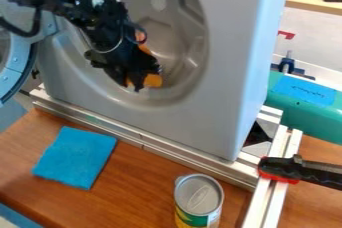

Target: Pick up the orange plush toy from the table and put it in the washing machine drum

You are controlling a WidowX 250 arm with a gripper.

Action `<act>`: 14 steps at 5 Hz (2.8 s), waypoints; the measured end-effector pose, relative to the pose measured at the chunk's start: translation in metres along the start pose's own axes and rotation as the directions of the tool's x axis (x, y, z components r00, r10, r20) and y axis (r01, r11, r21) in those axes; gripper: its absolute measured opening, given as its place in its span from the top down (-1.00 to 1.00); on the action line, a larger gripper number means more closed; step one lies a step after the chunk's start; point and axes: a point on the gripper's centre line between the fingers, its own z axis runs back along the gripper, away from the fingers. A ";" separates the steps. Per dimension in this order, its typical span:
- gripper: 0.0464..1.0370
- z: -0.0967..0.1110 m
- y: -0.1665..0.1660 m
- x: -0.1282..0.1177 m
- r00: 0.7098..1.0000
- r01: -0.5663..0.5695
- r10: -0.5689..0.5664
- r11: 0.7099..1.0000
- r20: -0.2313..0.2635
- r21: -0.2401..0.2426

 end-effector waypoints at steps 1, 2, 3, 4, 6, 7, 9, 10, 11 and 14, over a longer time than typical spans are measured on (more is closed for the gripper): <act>0.37 -0.017 -0.014 0.018 1.000 0.010 -0.010 1.000 -0.014 -0.015; 0.37 -0.031 -0.025 0.030 0.999 0.020 -0.021 1.000 -0.032 -0.013; 0.37 -0.035 -0.026 0.050 0.998 0.038 -0.038 0.999 -0.048 -0.001; 0.24 -0.041 -0.022 0.051 0.995 0.033 -0.029 0.999 -0.100 0.035; -0.89 -0.043 -0.029 0.042 0.993 -0.016 0.020 0.999 -0.120 0.035; -0.93 -0.044 -0.028 0.029 0.989 -0.020 0.025 0.999 -0.143 0.037; -0.93 0.018 -0.039 -0.017 0.963 0.145 -0.100 0.975 -0.249 0.168; -0.93 0.035 -0.026 -0.060 0.920 0.173 -0.079 0.961 -0.384 0.215; -0.93 0.046 0.007 -0.100 0.850 0.178 0.004 0.939 -0.527 0.294; -0.93 0.006 0.087 -0.111 0.890 0.150 -0.009 0.949 -0.456 0.276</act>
